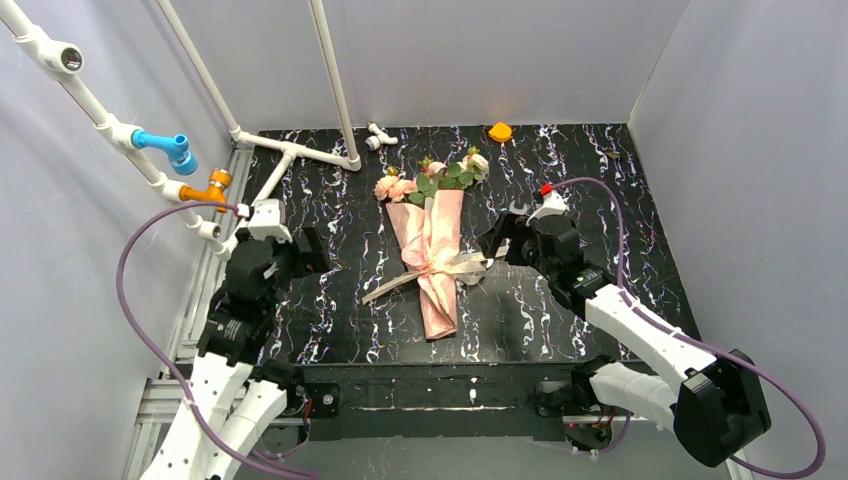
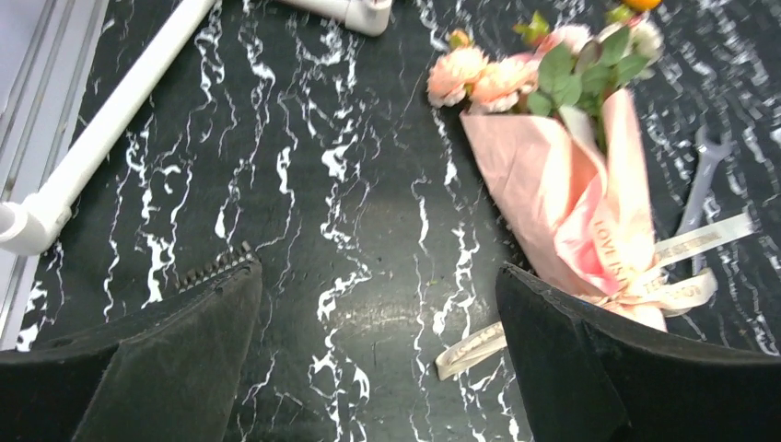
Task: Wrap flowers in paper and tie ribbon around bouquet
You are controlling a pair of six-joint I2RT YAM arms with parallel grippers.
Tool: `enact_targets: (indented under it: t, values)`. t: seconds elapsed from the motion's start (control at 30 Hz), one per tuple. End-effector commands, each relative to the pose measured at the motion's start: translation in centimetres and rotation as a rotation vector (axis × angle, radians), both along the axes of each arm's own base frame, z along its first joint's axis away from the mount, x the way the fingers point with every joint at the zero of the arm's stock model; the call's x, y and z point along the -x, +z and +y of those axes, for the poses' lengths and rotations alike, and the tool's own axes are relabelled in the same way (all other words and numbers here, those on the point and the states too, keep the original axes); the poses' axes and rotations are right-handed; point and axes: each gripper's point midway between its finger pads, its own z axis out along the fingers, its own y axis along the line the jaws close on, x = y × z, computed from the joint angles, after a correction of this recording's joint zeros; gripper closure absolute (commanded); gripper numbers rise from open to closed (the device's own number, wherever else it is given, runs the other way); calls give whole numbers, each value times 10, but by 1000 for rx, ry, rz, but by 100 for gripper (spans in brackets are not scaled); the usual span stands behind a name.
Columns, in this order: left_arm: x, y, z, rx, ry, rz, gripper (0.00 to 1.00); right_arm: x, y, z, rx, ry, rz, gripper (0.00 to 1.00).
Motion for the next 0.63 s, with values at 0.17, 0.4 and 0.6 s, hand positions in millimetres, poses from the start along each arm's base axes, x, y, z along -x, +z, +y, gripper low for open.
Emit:
enact_targets:
  t: [0.17,0.4,0.6]
  values:
    - [-2,-2,-33,24,-162,114,2,7,37,27,-127,140,-103,1]
    - [-1,-3,-33,22,-165,125,2,13,45,37,-169,204,-130,2]
    - [2,-3,-34,28,-172,112,2,16,54,45,-185,260,-145,2]
